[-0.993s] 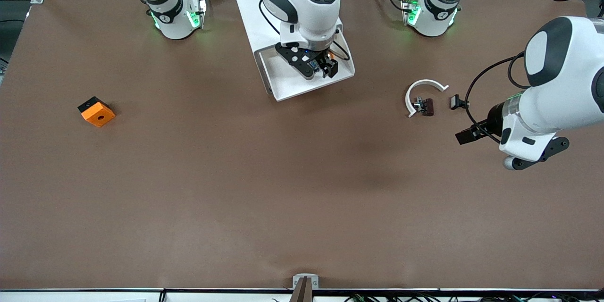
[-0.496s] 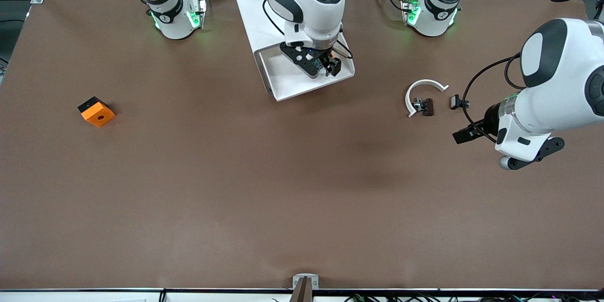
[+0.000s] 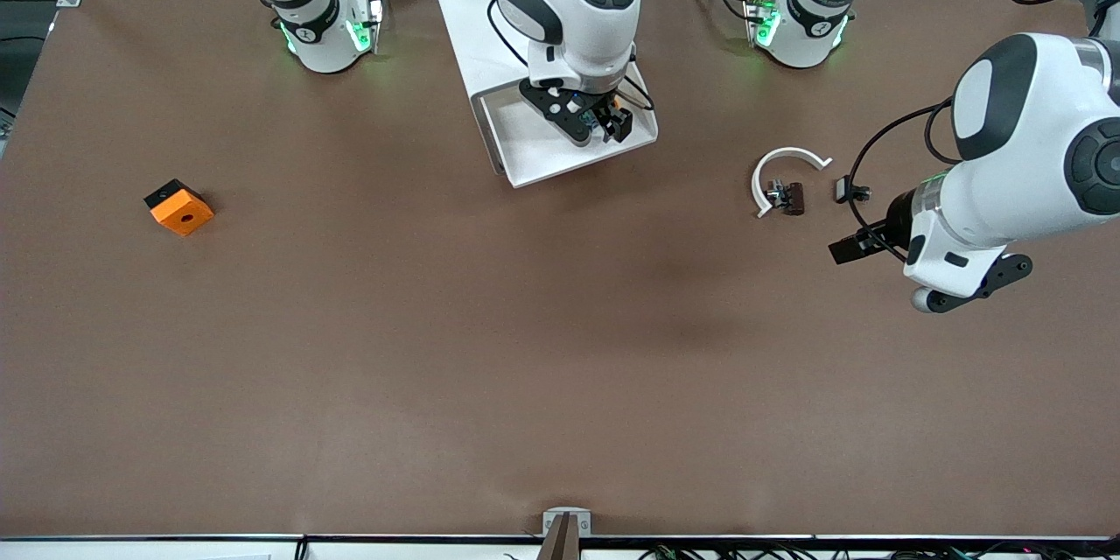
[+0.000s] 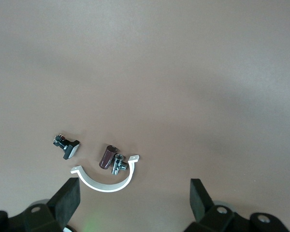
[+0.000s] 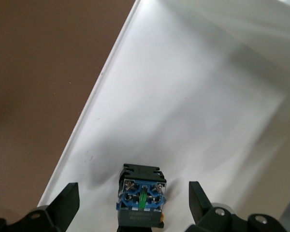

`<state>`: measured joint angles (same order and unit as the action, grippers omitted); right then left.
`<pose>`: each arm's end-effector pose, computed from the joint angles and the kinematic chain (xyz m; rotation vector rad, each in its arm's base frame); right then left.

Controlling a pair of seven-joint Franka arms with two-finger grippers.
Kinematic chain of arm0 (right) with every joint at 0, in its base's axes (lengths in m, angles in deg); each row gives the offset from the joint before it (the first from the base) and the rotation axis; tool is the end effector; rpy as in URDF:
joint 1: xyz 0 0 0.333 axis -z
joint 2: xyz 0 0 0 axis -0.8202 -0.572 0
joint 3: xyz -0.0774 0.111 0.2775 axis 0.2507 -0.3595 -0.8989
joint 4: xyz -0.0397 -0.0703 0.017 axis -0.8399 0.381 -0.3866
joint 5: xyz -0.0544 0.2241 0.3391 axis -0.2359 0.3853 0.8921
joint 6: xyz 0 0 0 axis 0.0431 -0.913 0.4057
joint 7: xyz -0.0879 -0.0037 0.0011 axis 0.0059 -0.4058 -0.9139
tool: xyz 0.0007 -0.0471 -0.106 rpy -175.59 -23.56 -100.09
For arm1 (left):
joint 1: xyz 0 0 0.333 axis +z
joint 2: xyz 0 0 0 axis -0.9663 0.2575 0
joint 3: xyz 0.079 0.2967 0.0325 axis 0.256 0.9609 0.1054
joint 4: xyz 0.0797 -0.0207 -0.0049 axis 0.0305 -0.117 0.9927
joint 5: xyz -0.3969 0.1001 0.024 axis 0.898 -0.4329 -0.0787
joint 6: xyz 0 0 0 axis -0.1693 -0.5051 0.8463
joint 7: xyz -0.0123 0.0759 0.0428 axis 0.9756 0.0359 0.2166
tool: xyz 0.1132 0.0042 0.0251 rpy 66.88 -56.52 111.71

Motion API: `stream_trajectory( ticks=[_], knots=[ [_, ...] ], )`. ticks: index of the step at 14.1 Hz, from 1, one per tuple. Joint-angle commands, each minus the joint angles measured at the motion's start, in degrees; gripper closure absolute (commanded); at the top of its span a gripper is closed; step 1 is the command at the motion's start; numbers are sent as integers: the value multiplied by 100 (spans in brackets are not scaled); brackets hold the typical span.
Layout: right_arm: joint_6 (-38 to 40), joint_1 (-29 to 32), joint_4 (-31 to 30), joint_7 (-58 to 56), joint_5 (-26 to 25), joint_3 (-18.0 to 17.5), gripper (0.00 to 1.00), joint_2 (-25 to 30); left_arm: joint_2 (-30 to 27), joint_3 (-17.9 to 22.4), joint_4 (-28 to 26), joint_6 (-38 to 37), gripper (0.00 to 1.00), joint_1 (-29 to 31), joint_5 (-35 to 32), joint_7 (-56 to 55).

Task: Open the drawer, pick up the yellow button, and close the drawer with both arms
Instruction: 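Close the right gripper on the yellow-capped push button and lift it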

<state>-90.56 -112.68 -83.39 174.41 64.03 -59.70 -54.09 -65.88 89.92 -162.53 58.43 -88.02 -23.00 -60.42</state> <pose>0.3855 0.5844 0.3847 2.8529 -1.1097 -0.1793 0.6377 -0.1195 0.4694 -3.0433 -0.6015 0.3004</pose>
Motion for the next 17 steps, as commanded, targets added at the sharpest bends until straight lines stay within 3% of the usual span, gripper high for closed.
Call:
stream_trajectory(
  ticks=[1, 3, 4, 7, 8, 13, 17],
  knots=[
    [26, -105, 140, 81, 60, 87, 0, -109, -172, -35, -222, 154, 0, -24, -98, -62],
    [17, -105, 140, 73, 69, 87, 0, -126, -163, -35, -248, 172, 0, -42, -98, -62],
    [17, -105, 140, 55, 78, 87, 16, -126, -163, -35, -248, 181, 0, -42, -98, -62],
    [0, -105, 148, 64, 87, 87, 88, -117, -137, -35, -248, 233, 0, -121, -98, -62],
    [0, -105, 148, 73, 87, 79, 100, -117, -137, -35, -239, 233, 0, -130, -98, -71],
    [35, 70, 288, 20, 235, 87, 100, -100, -84, -88, -248, 189, 0, -200, -89, -114],
    [175, 614, 736, -409, 666, 79, 100, -56, 336, -88, -143, 260, 0, -700, -46, -1149]
  ],
)
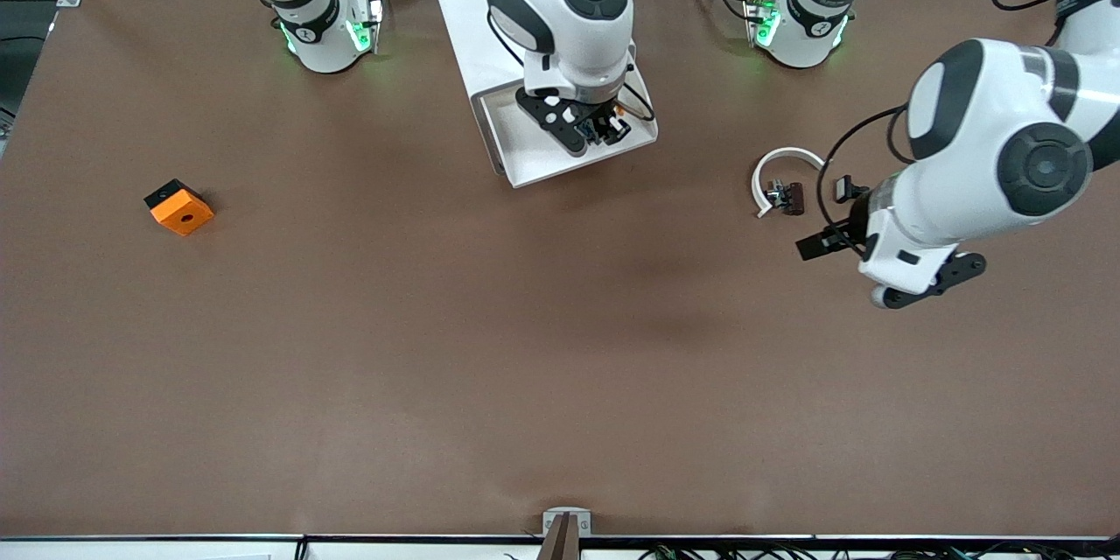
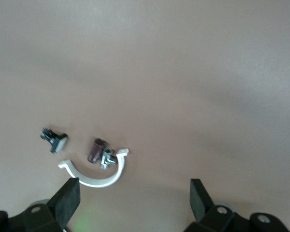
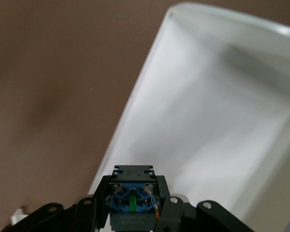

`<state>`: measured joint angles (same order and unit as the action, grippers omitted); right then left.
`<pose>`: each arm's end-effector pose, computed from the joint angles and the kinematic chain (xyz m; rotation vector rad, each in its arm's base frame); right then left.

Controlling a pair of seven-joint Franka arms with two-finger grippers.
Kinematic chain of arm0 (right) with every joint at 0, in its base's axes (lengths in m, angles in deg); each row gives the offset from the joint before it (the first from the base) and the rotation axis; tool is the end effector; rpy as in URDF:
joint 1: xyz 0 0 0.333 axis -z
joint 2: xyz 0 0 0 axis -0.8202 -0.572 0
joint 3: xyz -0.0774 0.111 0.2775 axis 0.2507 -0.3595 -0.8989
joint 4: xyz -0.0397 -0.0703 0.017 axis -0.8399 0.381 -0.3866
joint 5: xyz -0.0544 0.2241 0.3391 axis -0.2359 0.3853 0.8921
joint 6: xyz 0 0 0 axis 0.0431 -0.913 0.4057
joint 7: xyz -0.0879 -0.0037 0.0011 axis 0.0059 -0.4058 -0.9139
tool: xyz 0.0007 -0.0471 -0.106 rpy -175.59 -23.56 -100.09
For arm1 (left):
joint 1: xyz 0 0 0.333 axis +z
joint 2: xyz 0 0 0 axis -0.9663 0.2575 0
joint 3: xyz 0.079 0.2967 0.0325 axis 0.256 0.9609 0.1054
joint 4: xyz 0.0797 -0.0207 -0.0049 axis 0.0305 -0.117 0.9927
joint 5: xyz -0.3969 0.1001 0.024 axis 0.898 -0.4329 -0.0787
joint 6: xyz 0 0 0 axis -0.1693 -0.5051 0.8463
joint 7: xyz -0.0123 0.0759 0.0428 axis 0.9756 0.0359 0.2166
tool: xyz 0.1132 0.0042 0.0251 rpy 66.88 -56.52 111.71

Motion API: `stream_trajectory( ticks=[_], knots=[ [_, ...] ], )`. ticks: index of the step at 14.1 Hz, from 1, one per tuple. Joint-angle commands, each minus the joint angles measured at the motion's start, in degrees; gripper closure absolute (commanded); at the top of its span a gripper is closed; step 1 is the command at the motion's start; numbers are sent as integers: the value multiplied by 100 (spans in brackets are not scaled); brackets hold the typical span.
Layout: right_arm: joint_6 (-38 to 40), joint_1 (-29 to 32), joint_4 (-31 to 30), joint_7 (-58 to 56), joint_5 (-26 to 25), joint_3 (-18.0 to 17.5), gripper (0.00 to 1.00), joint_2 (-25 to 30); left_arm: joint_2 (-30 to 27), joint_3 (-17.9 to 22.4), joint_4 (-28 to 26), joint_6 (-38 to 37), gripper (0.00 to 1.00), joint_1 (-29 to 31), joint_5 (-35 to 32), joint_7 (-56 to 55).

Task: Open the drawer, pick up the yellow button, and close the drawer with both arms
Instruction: 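Carry the button out with the right gripper while the left gripper reaches the drawer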

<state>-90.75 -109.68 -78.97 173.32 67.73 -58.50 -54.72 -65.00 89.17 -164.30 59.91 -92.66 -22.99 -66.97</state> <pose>0.4288 0.5713 0.4157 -2.8702 1.2238 0.2356 0.6249 -0.1780 0.4463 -3.0083 -0.6303 0.3229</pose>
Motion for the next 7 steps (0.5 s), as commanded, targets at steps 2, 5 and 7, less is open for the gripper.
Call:
stream_trajectory(
  ticks=[2, 5, 7],
  knots=[
    [553, 735, 461, -1071, 385, -33, 100, 42, 433, -12, 131, 426, 0, -429, -3, -838],
    [818, 1595, 358, -2695, 376, 11, 100, 253, 697, -12, 122, 857, 0, -1017, -20, -1252],
    [993, 2254, 252, -3724, 306, 20, 100, 262, 873, -65, 96, 1165, 0, -1413, 76, -1489]
  ],
)
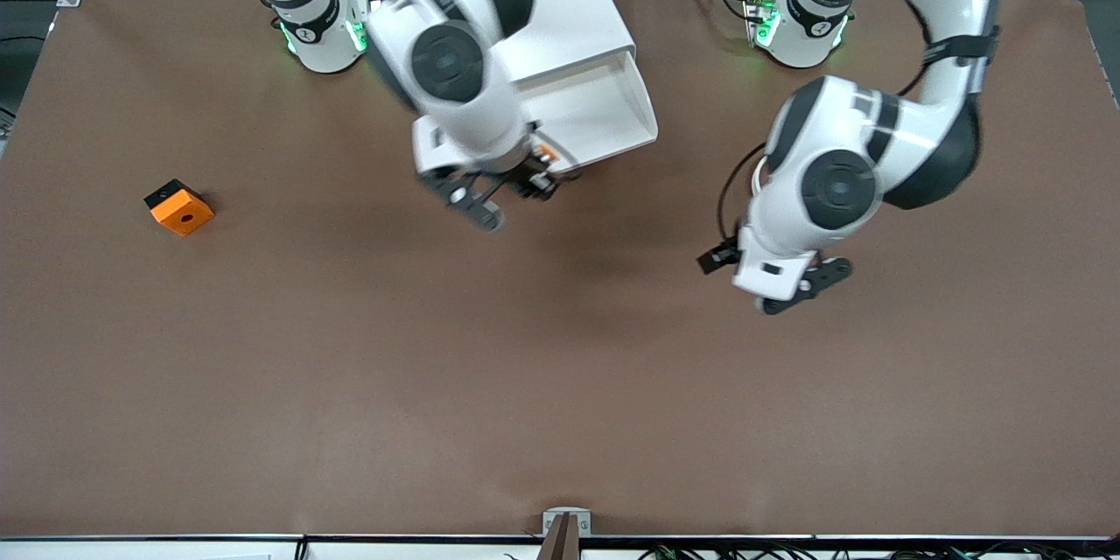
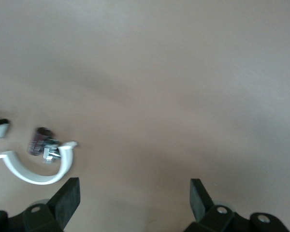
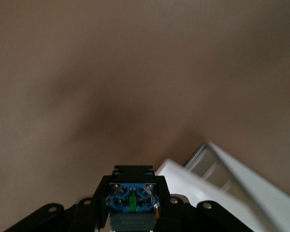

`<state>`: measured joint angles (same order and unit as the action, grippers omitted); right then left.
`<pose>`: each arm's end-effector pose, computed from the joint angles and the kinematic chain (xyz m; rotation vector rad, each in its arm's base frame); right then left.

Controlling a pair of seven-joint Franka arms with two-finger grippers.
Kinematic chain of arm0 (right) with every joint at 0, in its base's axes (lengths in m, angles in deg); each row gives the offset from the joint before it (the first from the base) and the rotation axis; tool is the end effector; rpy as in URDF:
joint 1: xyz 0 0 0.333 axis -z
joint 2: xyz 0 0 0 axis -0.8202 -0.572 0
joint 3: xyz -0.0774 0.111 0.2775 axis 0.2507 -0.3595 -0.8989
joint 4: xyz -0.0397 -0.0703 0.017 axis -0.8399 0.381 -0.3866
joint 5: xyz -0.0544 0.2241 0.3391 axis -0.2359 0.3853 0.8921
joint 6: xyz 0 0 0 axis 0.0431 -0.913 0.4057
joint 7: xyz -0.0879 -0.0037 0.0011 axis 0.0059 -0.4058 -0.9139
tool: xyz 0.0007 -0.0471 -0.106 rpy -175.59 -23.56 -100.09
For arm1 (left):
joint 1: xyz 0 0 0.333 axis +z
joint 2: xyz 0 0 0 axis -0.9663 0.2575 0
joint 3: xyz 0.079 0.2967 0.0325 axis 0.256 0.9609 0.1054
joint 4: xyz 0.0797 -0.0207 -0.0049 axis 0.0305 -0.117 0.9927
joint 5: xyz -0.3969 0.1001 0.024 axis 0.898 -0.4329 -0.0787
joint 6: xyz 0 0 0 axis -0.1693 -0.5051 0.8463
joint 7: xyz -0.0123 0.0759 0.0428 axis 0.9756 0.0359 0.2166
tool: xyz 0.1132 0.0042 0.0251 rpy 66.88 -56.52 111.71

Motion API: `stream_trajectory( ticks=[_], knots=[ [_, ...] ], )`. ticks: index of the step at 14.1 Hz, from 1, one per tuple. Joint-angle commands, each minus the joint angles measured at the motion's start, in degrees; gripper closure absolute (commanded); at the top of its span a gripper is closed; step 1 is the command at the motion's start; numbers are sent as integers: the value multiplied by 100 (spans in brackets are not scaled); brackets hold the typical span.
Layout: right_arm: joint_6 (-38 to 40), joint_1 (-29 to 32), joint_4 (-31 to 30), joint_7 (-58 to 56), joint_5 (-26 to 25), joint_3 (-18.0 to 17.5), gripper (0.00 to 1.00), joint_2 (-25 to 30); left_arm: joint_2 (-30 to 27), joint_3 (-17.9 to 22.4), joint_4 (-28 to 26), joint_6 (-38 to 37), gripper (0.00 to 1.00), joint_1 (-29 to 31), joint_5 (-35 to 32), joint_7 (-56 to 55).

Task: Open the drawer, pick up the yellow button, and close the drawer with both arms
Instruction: 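Carry the button out with the right gripper while the left gripper reaches the drawer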

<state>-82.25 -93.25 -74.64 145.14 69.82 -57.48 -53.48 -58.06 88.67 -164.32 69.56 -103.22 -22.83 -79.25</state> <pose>0.5665 0.4188 0.4571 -2.9371 0.9109 0.2964 0.6077 -0.3075 0.3764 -2.9934 -0.6736 0.2420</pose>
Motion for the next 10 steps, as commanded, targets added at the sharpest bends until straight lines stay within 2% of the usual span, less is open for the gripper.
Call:
stream_trajectory(
  ticks=[1, 3, 6, 10],
  knots=[
    [135, 963, -303, -1424, 80, -82, 100, 155, 284, -59, 62, 394, 0, -550, 305, -445],
    [127, 1639, -418, -2365, -25, -82, 100, 129, 486, -77, 44, 509, 0, -998, 579, -901],
    [-57, 2309, -611, -3492, -631, -82, 100, 94, 566, -86, 36, 536, 0, -1482, 667, -1228],
    [-1153, 3022, -1331, -4828, -1114, -82, 100, 94, 426, -120, -122, 527, 0, -1834, 667, -1483]
  ],
)
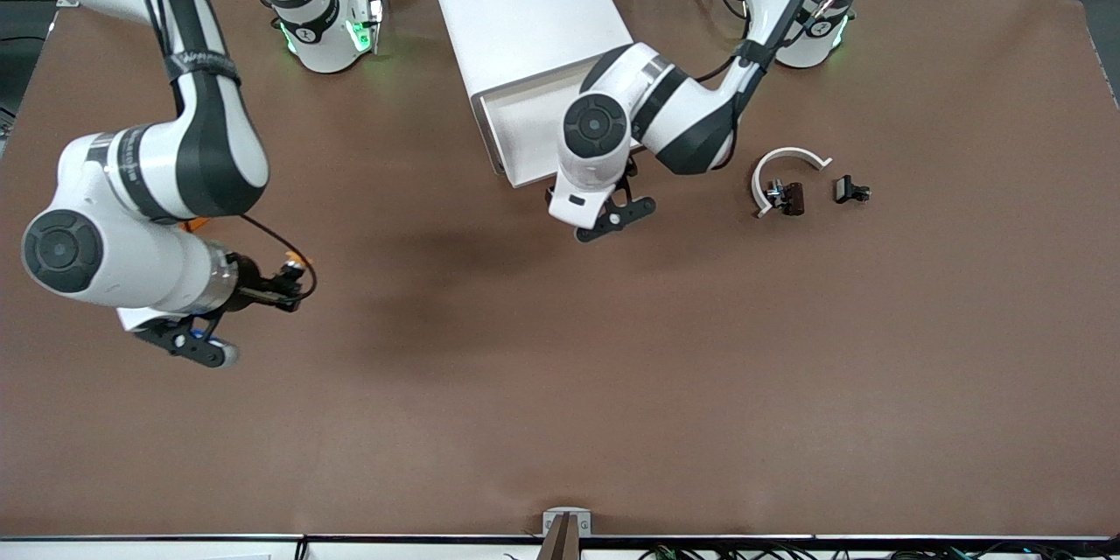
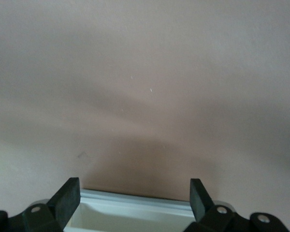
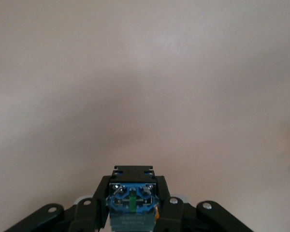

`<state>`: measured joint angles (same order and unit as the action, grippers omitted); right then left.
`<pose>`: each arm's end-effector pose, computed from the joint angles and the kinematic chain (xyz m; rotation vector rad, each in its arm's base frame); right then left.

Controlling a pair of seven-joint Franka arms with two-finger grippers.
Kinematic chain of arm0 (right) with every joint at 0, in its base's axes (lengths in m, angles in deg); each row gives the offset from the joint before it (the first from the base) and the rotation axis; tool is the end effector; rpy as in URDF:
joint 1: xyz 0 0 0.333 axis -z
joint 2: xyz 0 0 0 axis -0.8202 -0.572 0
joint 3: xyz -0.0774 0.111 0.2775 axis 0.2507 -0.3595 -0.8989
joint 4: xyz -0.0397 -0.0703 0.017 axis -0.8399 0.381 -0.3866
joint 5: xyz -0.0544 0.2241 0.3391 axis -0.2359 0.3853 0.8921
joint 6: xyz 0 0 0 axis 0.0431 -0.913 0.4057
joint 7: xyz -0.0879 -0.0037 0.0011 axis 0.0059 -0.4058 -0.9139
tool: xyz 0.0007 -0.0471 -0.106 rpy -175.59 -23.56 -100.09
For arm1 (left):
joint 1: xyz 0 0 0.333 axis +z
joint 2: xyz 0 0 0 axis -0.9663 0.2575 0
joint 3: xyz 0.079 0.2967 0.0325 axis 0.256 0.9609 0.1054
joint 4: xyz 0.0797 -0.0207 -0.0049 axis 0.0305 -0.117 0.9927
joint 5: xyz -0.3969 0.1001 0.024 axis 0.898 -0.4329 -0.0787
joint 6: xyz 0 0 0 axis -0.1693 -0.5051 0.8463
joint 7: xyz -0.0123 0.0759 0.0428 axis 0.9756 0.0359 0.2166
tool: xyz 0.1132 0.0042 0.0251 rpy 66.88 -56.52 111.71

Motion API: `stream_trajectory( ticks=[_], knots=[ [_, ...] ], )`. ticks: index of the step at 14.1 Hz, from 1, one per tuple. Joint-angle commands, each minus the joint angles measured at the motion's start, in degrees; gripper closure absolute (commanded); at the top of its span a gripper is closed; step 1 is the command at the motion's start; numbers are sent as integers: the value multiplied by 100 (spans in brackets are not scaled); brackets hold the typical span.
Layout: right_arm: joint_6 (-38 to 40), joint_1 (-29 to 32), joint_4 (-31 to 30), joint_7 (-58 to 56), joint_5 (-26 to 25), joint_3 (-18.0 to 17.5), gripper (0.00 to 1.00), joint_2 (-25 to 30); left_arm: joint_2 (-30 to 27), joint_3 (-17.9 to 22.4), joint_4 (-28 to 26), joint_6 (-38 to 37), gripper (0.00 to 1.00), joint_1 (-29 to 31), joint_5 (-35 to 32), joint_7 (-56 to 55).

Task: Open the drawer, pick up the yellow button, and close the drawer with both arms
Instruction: 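Push the drawer shut with the left gripper while the right gripper carries the button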

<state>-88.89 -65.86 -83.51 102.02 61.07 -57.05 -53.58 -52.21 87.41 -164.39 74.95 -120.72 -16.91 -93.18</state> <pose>0.6900 0.0866 0.3881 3.0871 -0.5016 -0.1956 0.4818 -0.5005 0.3126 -3.0061 -0.6172 0.3411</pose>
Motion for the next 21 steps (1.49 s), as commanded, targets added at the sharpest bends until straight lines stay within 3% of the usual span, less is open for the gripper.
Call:
stream_trajectory(
  ticks=[1, 9, 21],
  knots=[
    [-798, 414, -638, -710, -388, -125, 100, 104, -185, -117, -185, -13, 0, -94, 83, -152],
    [-3383, 1803, -1764, -3005, -539, -142, 100, -466, -247, -855, -467, -4, 0, -94, 127, -845],
    [-4149, 2217, -2266, -3217, -276, -177, 100, -959, -344, -1287, -819, -13, 0, -225, 154, -1339]
  ],
)
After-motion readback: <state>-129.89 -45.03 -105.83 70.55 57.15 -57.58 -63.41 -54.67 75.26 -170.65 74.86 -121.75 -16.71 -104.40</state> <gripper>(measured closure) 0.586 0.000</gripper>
